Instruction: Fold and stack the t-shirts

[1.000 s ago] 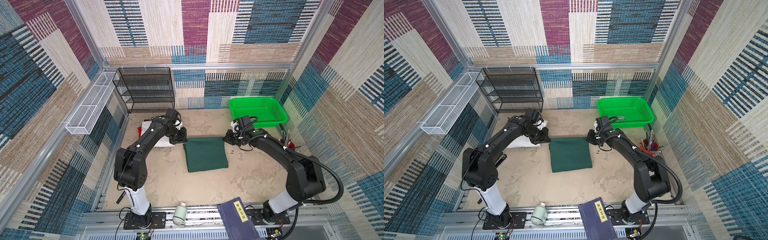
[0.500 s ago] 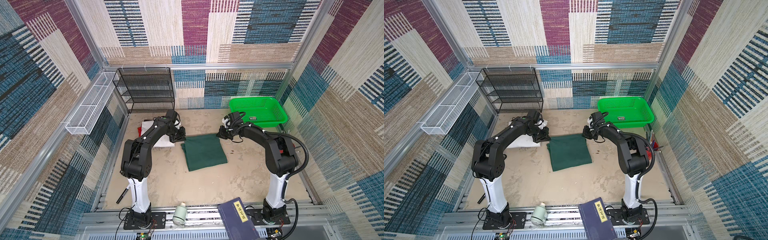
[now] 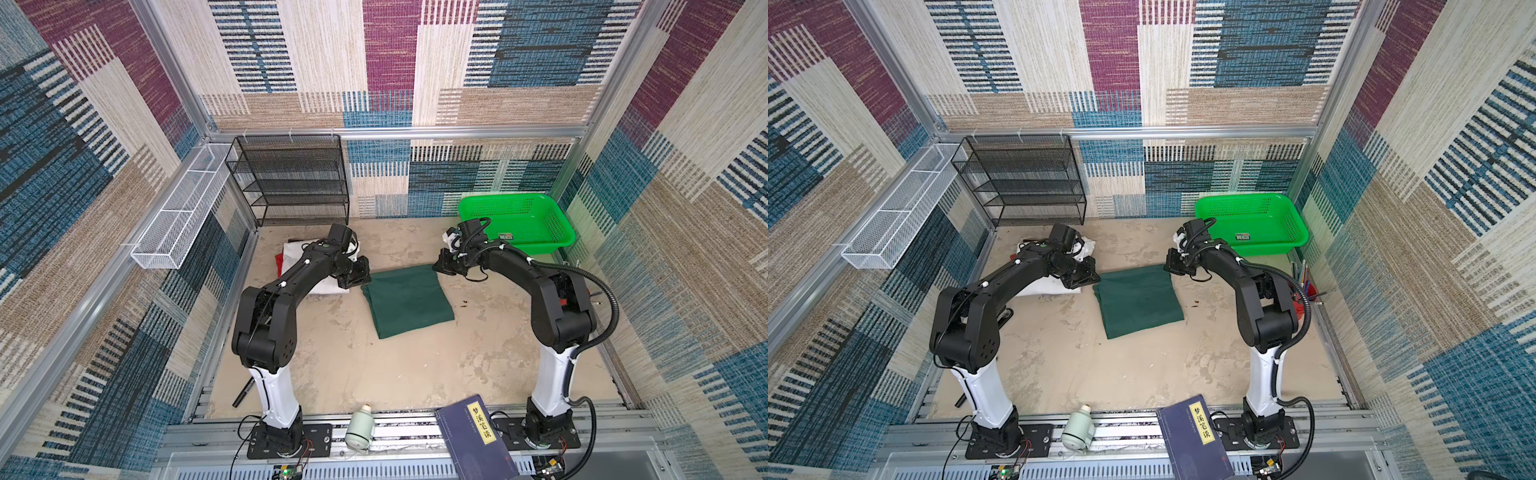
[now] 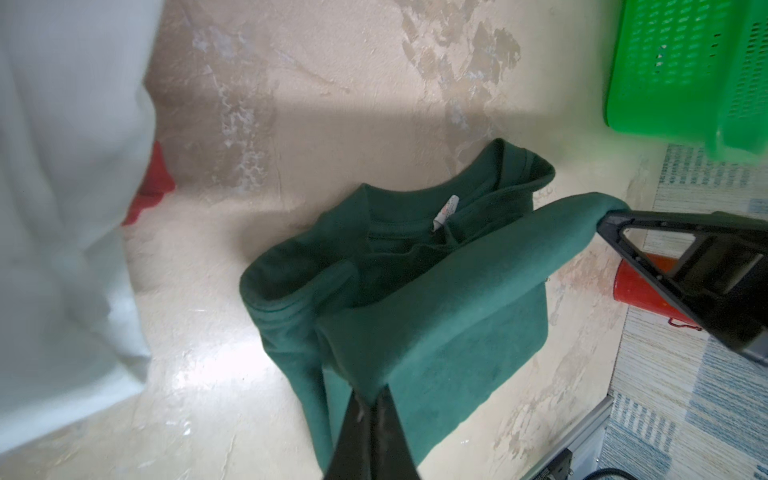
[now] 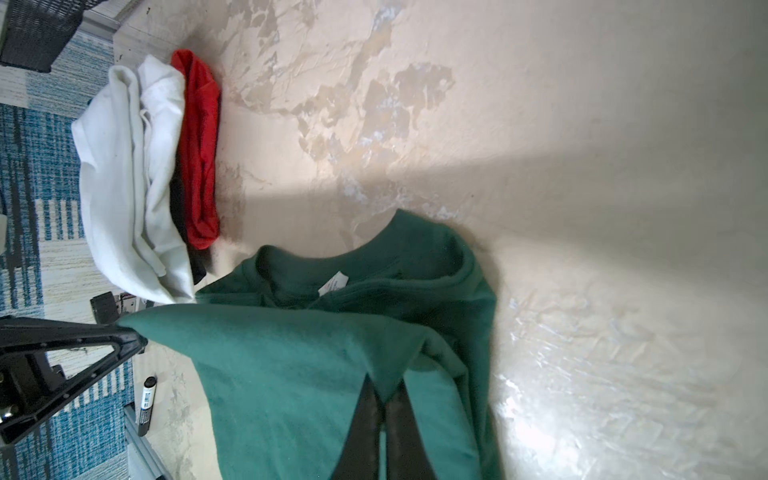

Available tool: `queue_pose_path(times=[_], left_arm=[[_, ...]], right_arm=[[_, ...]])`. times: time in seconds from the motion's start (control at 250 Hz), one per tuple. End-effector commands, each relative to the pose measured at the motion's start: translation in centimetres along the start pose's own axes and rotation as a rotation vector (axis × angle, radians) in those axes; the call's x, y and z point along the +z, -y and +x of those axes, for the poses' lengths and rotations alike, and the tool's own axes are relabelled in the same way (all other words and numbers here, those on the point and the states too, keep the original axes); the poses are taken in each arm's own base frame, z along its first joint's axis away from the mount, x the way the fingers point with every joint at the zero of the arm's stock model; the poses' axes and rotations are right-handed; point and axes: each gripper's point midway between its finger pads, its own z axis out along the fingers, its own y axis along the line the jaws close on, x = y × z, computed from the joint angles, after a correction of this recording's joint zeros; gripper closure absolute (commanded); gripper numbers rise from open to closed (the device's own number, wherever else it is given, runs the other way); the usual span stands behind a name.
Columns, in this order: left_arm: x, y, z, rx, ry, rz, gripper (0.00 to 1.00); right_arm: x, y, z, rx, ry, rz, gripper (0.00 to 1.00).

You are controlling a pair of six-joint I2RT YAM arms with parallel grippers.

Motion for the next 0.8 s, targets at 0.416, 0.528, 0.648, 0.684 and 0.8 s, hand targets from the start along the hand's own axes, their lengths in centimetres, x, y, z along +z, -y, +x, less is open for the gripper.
queue_pose_path(times=[0.416, 0.528, 0.648, 0.684, 0.8], left_arm=[[-1.3, -3.9, 2.0, -0.141, 0.085, -0.137, 1.00], [-0.8, -3.6, 0.3, -0.123, 0.139, -0.127, 0.82], [-2.5, -2.0, -1.5, -0.033, 0.229, -0.127, 0.71], [-2.9, -1.7, -1.7, -0.010, 0.243, -0.138, 0.68], [-2.6, 0.1, -1.8, 0.027, 0.240, -0.104, 0.66]], right_arm=[[1.1, -2.2, -1.2, -0.030, 0.034, -0.141, 0.69], [0.6, -3.0, -2.7, -0.092, 0.106, -0.167, 0.43], [-1.0, -4.0, -3.4, -0.126, 0.151, -0.166, 0.45], [-1.0, -4.3, -3.3, -0.129, 0.141, -0.177, 0.52], [0.7, -5.2, -2.7, -0.130, 0.072, -0.225, 0.66]])
